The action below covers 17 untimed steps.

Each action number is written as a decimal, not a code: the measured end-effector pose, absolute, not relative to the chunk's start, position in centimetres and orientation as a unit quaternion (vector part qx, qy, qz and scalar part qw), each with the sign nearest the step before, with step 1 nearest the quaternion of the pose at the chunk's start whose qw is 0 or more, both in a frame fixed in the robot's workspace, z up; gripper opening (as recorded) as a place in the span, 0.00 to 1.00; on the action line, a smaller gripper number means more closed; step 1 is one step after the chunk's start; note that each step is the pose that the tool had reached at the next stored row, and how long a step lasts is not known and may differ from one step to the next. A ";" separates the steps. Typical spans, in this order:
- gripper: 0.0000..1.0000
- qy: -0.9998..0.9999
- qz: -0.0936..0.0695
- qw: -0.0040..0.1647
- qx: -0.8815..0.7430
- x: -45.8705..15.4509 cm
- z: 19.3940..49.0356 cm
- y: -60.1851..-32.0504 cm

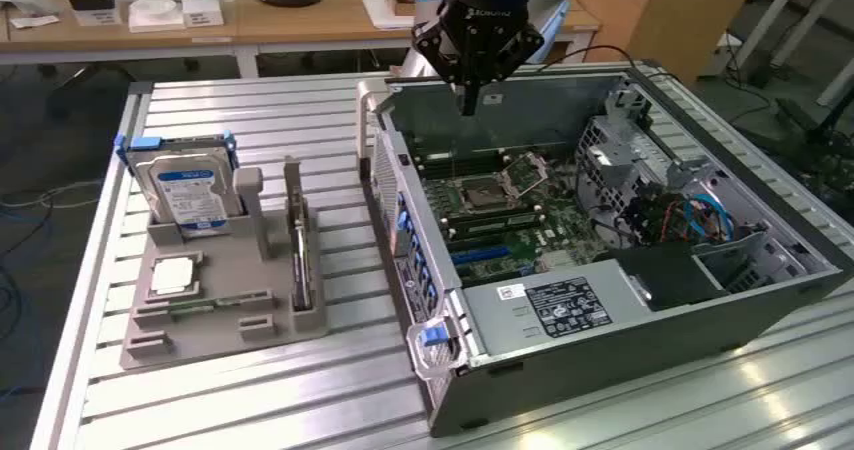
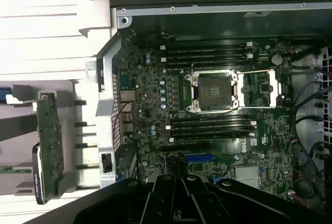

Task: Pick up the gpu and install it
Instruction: 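Reach for the gpu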

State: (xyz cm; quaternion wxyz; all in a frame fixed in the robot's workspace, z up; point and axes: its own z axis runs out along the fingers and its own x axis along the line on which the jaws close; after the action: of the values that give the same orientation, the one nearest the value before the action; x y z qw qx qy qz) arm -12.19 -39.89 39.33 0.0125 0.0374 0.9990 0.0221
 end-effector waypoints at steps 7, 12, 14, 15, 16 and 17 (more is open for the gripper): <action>0.11 0.999 0.022 0.013 0.037 -12.2 39.3 -39.9; 0.11 0.999 0.022 0.012 0.037 -12.6 39.3 -39.9; 0.11 0.999 0.022 0.012 0.037 -12.8 39.3 -39.9; 0.11 0.999 0.022 0.012 0.037 -12.9 39.3 -39.9; 0.11 0.999 0.022 0.012 0.037 -13.0 39.3 -39.9; 0.11 0.999 0.022 0.013 0.037 -13.1 39.3 -39.9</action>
State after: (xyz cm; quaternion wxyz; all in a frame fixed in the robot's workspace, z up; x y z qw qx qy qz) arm -13.06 -39.88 39.33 0.0125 0.0374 0.9990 0.0221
